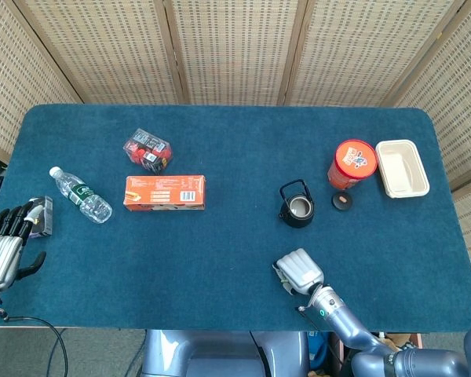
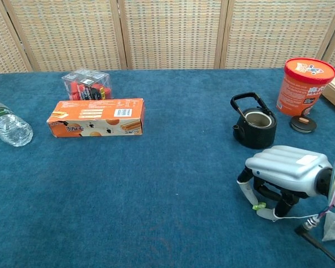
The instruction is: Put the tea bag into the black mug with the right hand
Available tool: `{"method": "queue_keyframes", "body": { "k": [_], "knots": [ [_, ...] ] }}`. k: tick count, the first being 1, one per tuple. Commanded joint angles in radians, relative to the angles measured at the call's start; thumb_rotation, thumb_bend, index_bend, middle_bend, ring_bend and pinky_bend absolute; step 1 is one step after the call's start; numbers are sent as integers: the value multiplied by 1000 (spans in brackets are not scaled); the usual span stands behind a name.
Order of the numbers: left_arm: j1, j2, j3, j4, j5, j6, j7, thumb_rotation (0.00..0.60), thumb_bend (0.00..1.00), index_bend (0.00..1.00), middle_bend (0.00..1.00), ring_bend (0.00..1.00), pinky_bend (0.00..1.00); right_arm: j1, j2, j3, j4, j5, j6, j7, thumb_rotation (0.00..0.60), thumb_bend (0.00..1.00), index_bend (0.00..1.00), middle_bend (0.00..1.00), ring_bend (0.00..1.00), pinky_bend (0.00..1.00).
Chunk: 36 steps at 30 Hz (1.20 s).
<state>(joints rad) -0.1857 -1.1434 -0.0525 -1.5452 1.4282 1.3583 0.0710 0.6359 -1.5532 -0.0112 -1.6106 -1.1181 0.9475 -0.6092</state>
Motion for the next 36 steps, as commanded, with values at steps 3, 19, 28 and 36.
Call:
{"method": "queue_keyframes", "body": {
  "k": [3,19,28,36],
  "knots": [
    [0,0,0,1,-1,-1,0,600,378,0,0,0,0,1,1,1,-1,2,1,1,600,536,618,901,958,990],
    [-1,1,1,-3,-2,-3,3,600,378,0,0,0,0,2,2,2,0,9,3,5,600,577,639,902,959,991],
    [-2,2,0,-7,-2,-3,6,600,378,0,0,0,0,-2,25,10,-25,-6,26,17,600,580,645,903,959,991],
    [-5,3,-2,-10,-2,-3,7,600,377,0,0,0,0,-8,83,37,-94,-41,75,29,600,581,645,903,959,991]
  ]
}}
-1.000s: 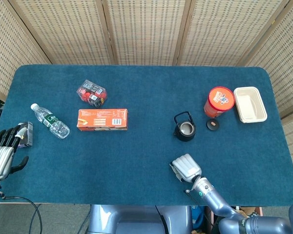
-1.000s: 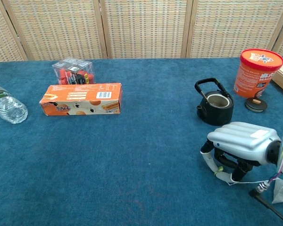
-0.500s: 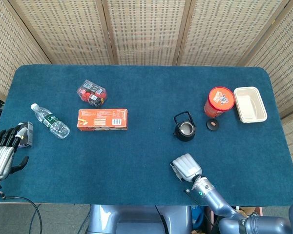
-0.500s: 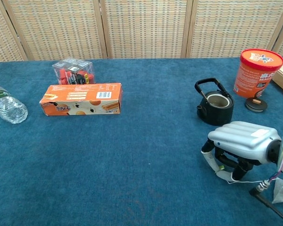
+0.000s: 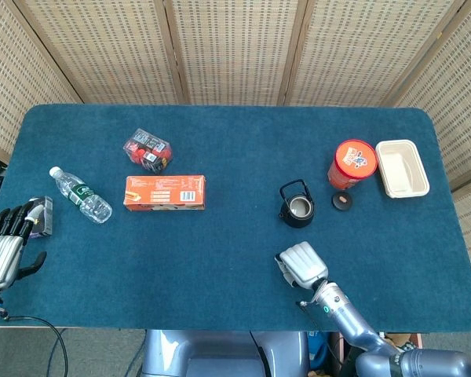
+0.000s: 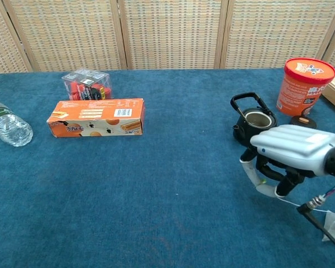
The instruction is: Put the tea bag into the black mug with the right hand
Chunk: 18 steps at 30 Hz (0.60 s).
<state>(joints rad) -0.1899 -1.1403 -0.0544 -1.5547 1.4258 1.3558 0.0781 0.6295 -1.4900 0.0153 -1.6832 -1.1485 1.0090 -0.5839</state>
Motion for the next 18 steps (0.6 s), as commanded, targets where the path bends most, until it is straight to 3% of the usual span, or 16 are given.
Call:
{"method": "queue_keyframes", "body": {
  "k": [1,18],
  "knots": [
    [-1,0,0,-1,1,-1,0,600,377,0,0,0,0,-1,29,13,-31,-12,16,6,600,581,645,903,959,991],
    [-3,14,5,-35,23,8,4,600,377,0,0,0,0,4,200,120,-165,-23,84,61,600,581,651,903,959,994]
  ]
}}
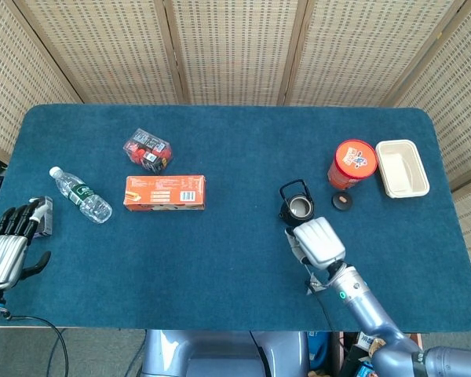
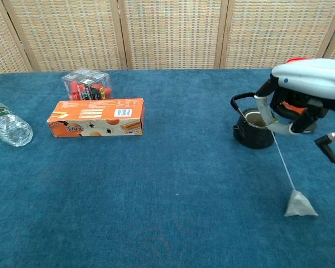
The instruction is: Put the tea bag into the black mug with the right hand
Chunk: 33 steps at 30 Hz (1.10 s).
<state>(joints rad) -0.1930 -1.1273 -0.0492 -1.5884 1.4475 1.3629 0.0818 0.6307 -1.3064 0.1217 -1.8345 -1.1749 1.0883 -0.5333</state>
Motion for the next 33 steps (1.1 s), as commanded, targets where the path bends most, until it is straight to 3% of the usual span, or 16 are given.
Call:
{"method": "queue_keyframes", "body": {
  "k": [1,12,33],
  "knots": [
    [1,2,0,-3,1,2,-1,600,378,0,0,0,0,5,24,18,-18,6,3,14,600,581,651,902,959,994],
    [5,5,3,-4,-2,3,-6,600,378,0,0,0,0,56,92,73,-30,63,-69,64,600,581,654,903,960,995],
    [4,-2,5,6,-15,-11,-8,600,378,0,0,0,0,138,185,169,-12,156,-95,89,600,581,659,903,960,996]
  ]
}}
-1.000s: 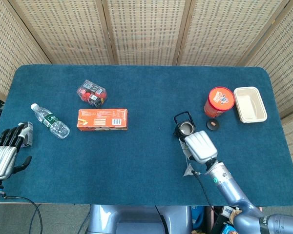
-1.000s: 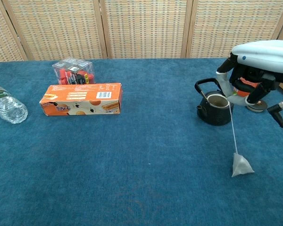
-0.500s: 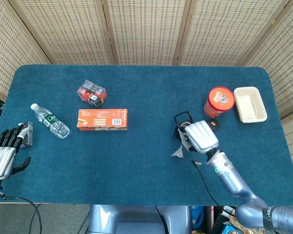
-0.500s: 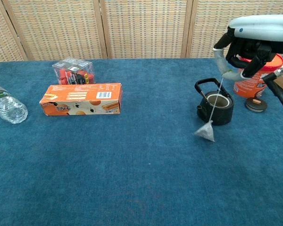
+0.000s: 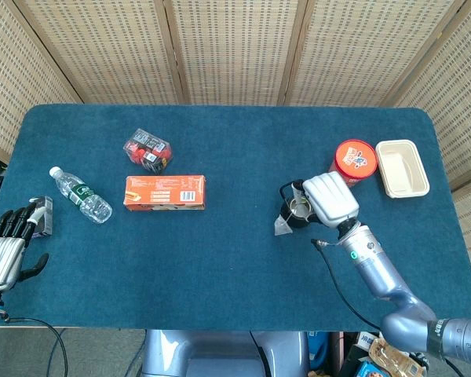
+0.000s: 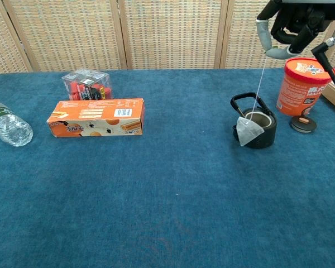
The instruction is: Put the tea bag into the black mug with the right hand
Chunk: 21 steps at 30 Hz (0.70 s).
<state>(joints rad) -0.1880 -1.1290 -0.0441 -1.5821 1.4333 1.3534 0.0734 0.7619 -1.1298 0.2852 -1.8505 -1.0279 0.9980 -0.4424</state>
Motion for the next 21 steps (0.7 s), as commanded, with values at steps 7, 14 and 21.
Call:
{"method": "queue_keyframes", "body": {
  "k": [7,14,21],
  "knots": [
    [-9,-4,0,1,-4,-17,1,600,377,0,0,0,0,25,52,27,21,68,-13,6,600,581,658,902,960,996],
    [-9,-2,2,-3,-10,-24,3,600,377,0,0,0,0,44,69,27,56,92,-37,19,600,581,659,902,960,996],
    [-6,2,5,-6,-12,-24,4,600,377,0,0,0,0,58,66,18,82,117,-50,24,600,581,658,901,960,995]
  ]
}}
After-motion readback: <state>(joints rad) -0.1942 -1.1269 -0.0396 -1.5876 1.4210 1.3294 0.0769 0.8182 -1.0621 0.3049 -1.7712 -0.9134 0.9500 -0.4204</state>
